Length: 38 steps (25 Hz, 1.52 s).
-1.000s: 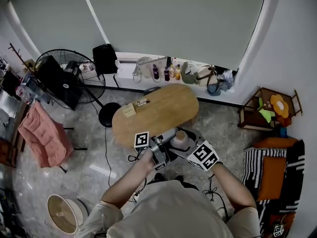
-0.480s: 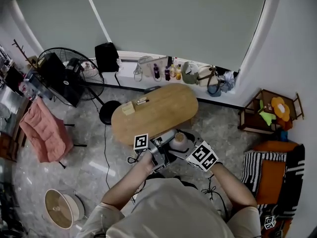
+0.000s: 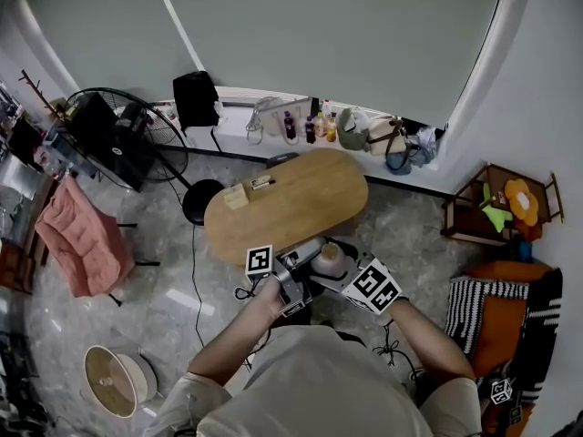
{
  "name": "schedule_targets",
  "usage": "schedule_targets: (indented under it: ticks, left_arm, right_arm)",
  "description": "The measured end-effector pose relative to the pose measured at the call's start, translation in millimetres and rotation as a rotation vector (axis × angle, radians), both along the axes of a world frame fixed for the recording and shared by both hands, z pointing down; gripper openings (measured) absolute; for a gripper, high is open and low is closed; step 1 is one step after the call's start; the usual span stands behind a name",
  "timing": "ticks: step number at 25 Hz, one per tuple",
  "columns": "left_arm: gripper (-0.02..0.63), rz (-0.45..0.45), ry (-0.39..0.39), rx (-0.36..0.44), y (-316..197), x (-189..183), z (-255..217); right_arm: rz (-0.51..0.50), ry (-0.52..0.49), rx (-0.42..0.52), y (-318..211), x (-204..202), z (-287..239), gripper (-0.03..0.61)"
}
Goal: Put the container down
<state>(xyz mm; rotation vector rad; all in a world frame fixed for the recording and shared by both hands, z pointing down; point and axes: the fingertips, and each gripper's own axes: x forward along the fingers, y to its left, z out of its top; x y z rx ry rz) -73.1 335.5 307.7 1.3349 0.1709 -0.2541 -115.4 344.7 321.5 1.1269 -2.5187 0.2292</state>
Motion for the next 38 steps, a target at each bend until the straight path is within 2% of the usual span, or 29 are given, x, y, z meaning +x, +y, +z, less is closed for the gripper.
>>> schedule_targets:
  ticks: [6,14,22,29,38]
  left_arm:
    - [0.345,0.034,0.006,-0.018,-57.6,14.0,19.5]
    - [0.345,0.055,-0.009,-0.055,-166.4,31.2,37.2]
    - [0.345,0.110,-0.013,-0.045,-254.3,37.7,48.7]
    - [0.345,0.118,-0.021,-0.074,-296.3,42.6,66.2]
    - [0.345,0.079,-0.036,-0.128,-326.3,64.2,82.3]
  right_arm:
    - [0.028,-0.012,-0.007,-58.9,13.4,16.6,0.394]
    - [0.063,-0.012,-0.051,-166.5,30.2,35.9,0.394]
    - [0.105,-0.031,-0.055,-256.2,34.0,46.0,0.393]
    - [0.107,-0.025,-0.092,-298.0,38.5,63.3,0.393]
    - [0.087,-0.046,-0.127,-326.4,60.6,78.3,0.393]
